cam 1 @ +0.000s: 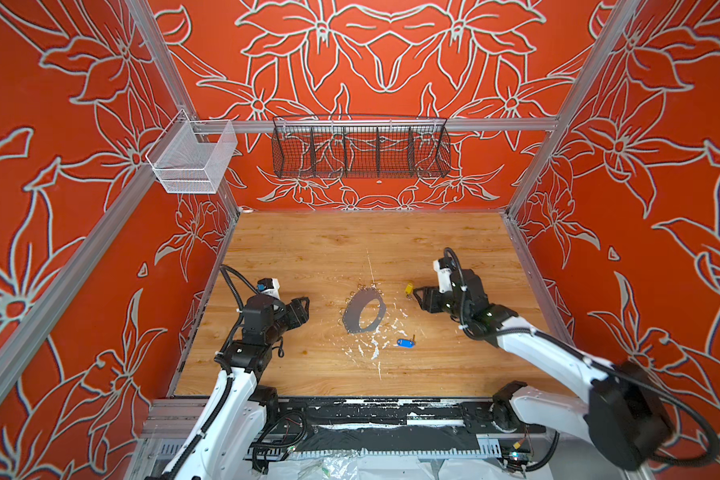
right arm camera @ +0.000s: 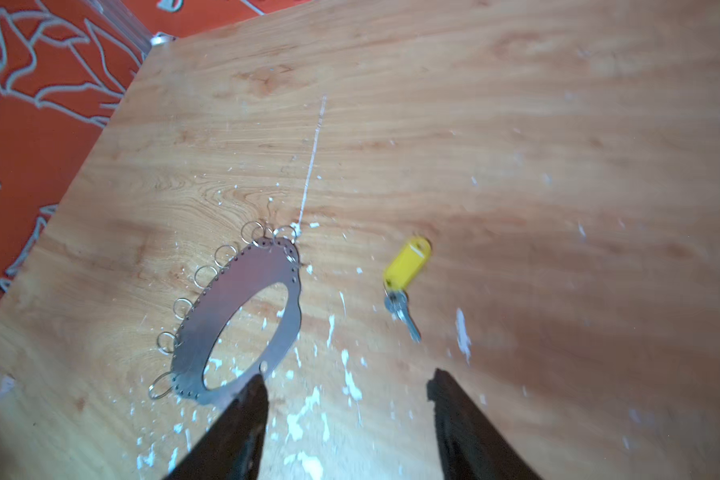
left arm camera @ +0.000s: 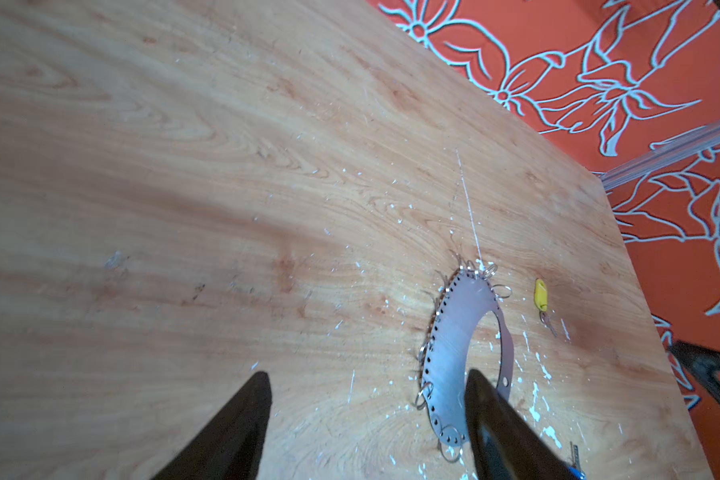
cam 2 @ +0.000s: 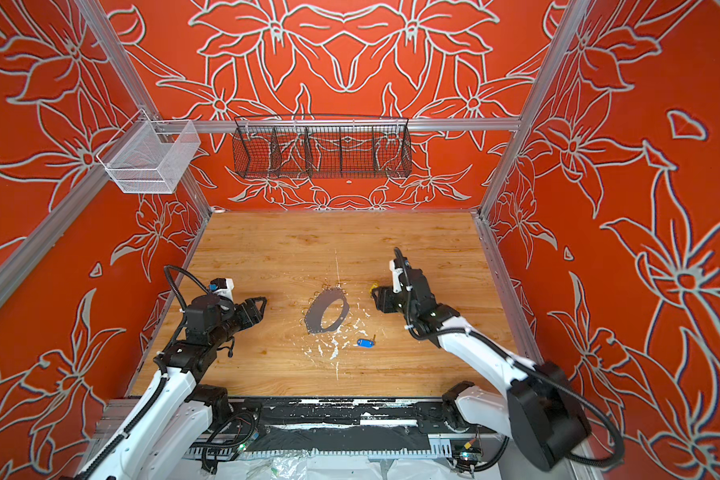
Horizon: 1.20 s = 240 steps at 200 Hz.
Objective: Put the keys on the keyring
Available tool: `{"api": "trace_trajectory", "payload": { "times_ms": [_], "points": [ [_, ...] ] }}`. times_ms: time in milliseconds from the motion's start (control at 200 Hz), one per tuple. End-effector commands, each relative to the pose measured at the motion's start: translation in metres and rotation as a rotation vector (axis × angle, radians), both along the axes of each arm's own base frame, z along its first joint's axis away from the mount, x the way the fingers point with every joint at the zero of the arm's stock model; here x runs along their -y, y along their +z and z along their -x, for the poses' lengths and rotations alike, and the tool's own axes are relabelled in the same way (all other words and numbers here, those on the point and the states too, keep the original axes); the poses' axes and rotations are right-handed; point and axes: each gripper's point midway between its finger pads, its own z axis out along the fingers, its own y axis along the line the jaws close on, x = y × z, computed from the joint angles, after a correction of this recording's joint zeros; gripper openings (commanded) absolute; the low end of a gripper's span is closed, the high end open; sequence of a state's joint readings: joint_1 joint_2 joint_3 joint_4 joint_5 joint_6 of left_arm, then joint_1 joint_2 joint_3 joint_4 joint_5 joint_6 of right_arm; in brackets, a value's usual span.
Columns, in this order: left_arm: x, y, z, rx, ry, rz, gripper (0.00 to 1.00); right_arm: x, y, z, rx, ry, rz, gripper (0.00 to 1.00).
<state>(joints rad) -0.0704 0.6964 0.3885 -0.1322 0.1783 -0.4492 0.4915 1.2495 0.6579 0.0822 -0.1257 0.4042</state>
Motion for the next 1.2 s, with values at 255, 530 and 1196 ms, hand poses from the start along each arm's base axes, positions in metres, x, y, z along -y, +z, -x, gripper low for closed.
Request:
{"api": "trace_trajectory", "payload": {
  "times_ms": [255, 530, 1196],
  "points": [
    [0.011, 0.017, -0.053, 0.110, 0.001, -0.138, 0.79, -0.023, 0.008, -0.052, 0.262, 0.081, 0.174, 0.61],
    [0.013, -0.012, -0.087, 0.030, -0.035, -0.241, 0.63, -0.067, -0.016, -0.039, 0.234, 0.364, 0.131, 0.48],
    [0.039, -0.014, -0.093, 0.042, -0.162, -0.243, 0.50, -0.109, -0.080, -0.035, 0.058, 0.527, 0.185, 0.26]
  ]
}}
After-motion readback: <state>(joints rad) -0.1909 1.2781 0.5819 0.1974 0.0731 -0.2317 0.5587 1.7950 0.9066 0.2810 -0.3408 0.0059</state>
